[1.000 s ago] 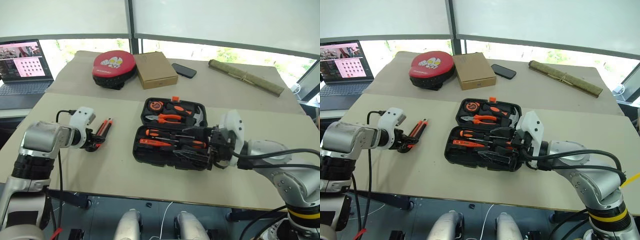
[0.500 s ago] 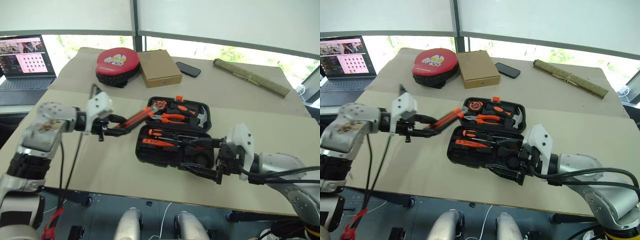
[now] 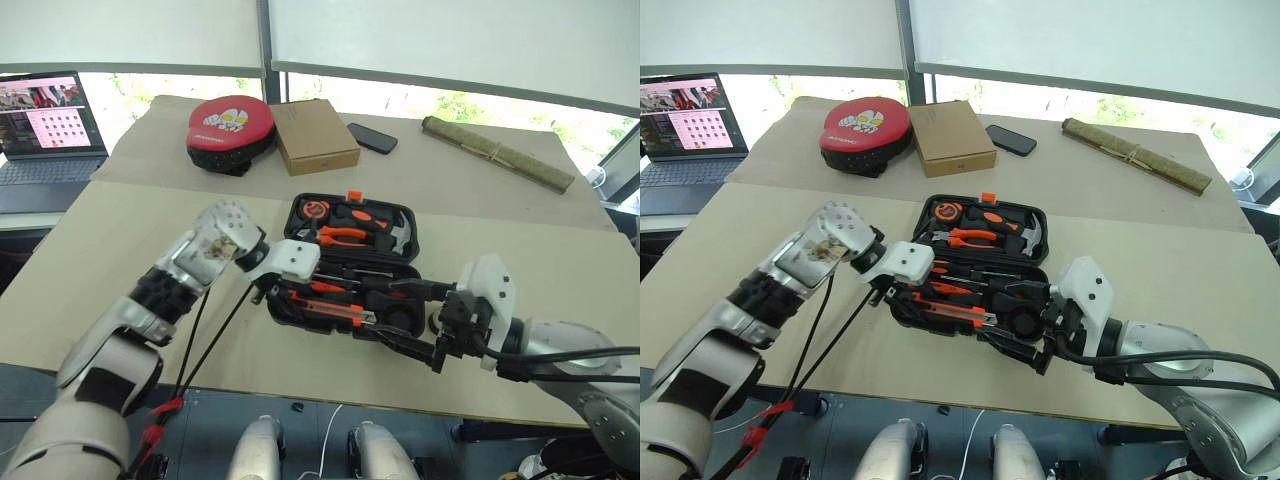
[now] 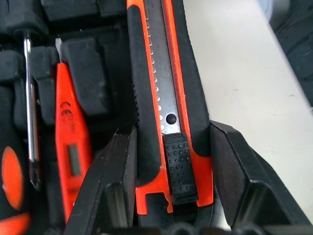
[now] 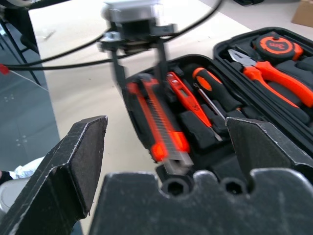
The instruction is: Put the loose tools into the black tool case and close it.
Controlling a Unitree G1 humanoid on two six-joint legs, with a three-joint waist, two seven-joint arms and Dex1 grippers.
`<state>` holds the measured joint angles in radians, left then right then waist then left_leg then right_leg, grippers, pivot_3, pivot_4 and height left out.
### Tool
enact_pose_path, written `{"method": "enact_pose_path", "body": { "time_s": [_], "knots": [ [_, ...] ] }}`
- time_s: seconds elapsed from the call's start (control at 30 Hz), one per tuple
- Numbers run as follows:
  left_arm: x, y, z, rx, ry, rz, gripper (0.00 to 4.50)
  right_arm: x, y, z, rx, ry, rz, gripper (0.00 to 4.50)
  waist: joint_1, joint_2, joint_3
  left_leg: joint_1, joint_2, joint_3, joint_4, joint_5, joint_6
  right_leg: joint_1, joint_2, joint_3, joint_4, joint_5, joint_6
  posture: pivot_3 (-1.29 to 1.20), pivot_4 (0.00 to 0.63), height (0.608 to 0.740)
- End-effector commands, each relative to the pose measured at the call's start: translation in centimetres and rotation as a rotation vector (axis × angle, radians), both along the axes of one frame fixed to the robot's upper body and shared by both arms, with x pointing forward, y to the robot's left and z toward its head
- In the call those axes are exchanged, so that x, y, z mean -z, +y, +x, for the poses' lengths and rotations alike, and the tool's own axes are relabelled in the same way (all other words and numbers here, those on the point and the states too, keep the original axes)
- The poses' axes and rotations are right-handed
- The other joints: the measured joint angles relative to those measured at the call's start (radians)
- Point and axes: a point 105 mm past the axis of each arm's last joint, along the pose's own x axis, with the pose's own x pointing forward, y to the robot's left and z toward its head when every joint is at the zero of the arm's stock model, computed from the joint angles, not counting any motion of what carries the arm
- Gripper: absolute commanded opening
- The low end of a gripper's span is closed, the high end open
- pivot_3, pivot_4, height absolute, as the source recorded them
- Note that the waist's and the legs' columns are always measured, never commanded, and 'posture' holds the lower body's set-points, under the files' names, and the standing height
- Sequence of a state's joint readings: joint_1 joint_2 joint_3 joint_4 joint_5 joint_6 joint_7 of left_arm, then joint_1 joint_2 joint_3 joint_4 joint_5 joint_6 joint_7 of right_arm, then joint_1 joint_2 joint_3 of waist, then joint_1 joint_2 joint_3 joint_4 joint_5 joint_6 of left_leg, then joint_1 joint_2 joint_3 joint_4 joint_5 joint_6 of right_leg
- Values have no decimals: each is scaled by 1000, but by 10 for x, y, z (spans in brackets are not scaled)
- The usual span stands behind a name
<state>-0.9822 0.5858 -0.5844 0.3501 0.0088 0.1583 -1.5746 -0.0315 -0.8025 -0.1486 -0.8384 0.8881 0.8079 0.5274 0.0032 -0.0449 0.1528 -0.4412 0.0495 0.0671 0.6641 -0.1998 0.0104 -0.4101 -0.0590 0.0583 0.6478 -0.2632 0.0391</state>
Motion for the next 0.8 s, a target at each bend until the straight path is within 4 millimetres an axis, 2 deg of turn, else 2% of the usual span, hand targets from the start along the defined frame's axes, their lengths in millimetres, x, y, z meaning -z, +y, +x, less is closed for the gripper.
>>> {"method": "enact_pose_path", "body": {
  "time_s": [0.03, 0.17, 0.23, 0.27, 0.4, 0.43, 0.63, 0.73, 0.8],
  "knots": [
    [-2, -2, 7, 7, -33, 22, 1680, -11, -1, -4, 13, -45, 11, 4500, 0, 0, 0, 0, 0, 0, 0, 0, 0, 0, 0, 0, 0, 0, 0, 0, 150, 740],
    [-2, 0, 6, 13, 2, 32, 1680, -12, -1, -6, 18, -46, 9, 4500, 0, 0, 0, 0, 0, 0, 0, 0, 0, 0, 0, 0, 0, 0, 0, 0, 150, 740],
    [-5, -3, 3, 10, 30, 6, 2685, -12, -2, -6, 20, -45, 7, 4500, -1, 0, 0, 0, 0, -1, 0, 0, 0, 0, 0, 0, 0, 0, 0, 0, 150, 740],
    [-9, -5, 0, 12, 48, -16, 2853, -12, -2, -5, 21, -44, 7, 4500, -1, 0, 0, 0, 0, -1, 0, 0, 0, 0, 0, 0, 0, 0, 0, 0, 150, 740],
    [-23, -7, -6, -4, 101, -73, 4337, -11, -3, -3, 20, -43, 7, 4500, -4, 0, 0, 0, 0, -4, 0, 0, 0, 0, 0, 0, 1, 0, 0, 0, 150, 740],
    [-26, -6, -6, -6, 101, -80, 4475, -11, -3, -3, 19, -43, 8, 4500, -5, 0, 0, 0, 0, -5, 0, 0, 0, 0, 0, 0, 1, 0, 0, 0, 150, 740],
    [-41, -5, 12, -94, 63, -165, 4475, -12, -2, 1, 14, -46, 8, 4500, -3, 0, 0, 0, 0, -6, 1, 0, 0, 1, 0, -1, 1, 0, 0, 0, 150, 740],
    [-37, 0, 14, -63, 15, -210, 3755, -11, -1, 1, 11, -47, 8, 4500, -3, 0, 0, 0, 0, -6, 1, 0, 0, 1, 0, -1, 1, 0, 0, 0, 150, 740],
    [-31, 3, 14, -56, 9, -246, 3045, -11, -1, 1, 11, -47, 8, 4500, -5, 0, 0, 0, 0, -6, 1, 0, 0, 1, 0, -1, 1, 0, 0, 0, 150, 740]
  ]
}}
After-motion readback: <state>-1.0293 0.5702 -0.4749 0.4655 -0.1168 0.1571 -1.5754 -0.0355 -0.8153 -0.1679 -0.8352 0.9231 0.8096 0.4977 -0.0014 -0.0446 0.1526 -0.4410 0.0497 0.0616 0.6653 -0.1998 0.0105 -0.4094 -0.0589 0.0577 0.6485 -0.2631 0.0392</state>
